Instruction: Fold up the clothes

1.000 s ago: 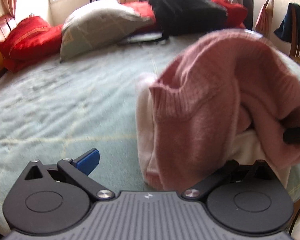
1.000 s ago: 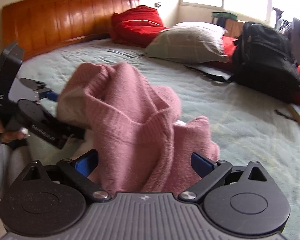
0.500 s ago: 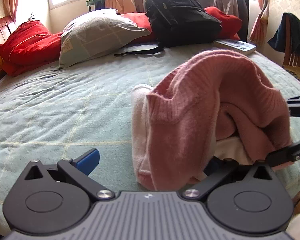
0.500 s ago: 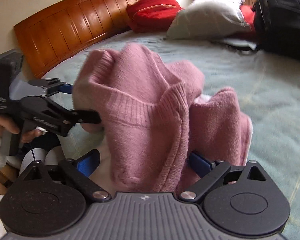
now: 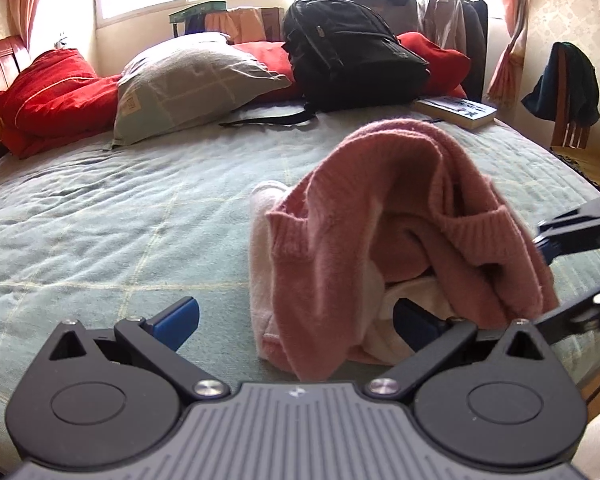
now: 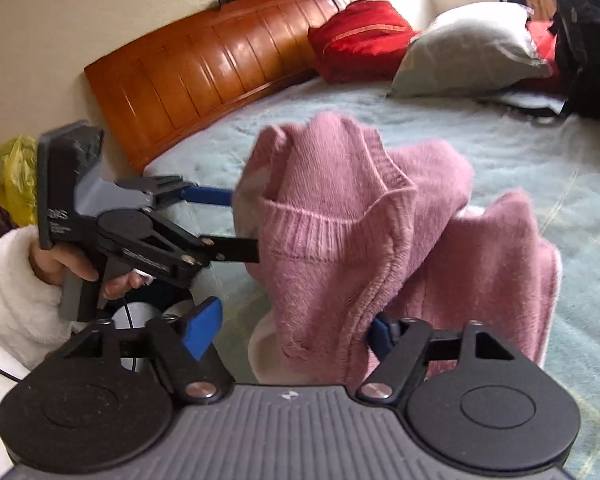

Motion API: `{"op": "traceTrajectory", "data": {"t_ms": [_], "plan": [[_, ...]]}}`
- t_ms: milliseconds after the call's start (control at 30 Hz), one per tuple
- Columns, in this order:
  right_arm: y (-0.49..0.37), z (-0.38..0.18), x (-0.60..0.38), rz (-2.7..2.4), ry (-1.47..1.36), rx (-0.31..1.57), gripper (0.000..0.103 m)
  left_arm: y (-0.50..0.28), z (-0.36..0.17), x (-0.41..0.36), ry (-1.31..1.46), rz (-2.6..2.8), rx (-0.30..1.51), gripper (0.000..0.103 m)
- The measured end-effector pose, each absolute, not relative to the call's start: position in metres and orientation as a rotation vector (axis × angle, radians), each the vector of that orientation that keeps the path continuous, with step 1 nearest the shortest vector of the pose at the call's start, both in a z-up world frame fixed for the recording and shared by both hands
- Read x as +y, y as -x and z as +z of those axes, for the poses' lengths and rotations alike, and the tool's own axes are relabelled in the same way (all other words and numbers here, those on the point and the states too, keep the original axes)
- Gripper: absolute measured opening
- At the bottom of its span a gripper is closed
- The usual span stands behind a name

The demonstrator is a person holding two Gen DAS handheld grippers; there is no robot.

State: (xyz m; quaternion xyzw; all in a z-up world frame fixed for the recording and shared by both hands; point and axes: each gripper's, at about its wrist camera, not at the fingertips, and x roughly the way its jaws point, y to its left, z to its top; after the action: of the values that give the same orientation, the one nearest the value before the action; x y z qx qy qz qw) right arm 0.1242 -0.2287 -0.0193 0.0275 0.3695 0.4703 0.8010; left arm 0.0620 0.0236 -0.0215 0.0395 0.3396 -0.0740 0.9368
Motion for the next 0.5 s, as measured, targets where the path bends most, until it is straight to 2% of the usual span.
{"op": "traceTrajectory", "data": {"t_ms": [33, 100, 167, 333, 433, 467, 500], "plan": [[-0.127, -0.024, -0.229, 1.007, -0.065, 0.806, 0.073, -0.061, -0.022, 0.024, -0.079, -0.151, 0.697, 0.102], [-0.132, -0.034, -0.229, 1.003, -0.081, 0.833, 0.062, -0.06, -0.024, 0.025, -0.077, -0.149, 0.703, 0.102], [-0.135, -0.034, -0.233, 1.0, -0.113, 0.838, 0.057, -0.059, -0.025, 0.026, -0.074, -0.148, 0.708, 0.102], [-0.135, -0.016, -0.243, 0.979, -0.131, 0.736, 0.057, -0.06, -0.027, 0.025, -0.067, -0.145, 0.716, 0.102], [-0.143, -0.019, -0.238, 0.945, -0.117, 0.738, 0.057, -0.061, -0.026, 0.021, -0.068, -0.159, 0.71, 0.102], [-0.144, -0.021, -0.234, 0.934, -0.107, 0.742, 0.055, -0.061, -0.026, 0.02, -0.068, -0.164, 0.707, 0.102], [-0.143, -0.021, -0.229, 0.917, -0.08, 0.745, 0.045, -0.06, -0.025, 0.019, -0.072, -0.168, 0.705, 0.102]]}}
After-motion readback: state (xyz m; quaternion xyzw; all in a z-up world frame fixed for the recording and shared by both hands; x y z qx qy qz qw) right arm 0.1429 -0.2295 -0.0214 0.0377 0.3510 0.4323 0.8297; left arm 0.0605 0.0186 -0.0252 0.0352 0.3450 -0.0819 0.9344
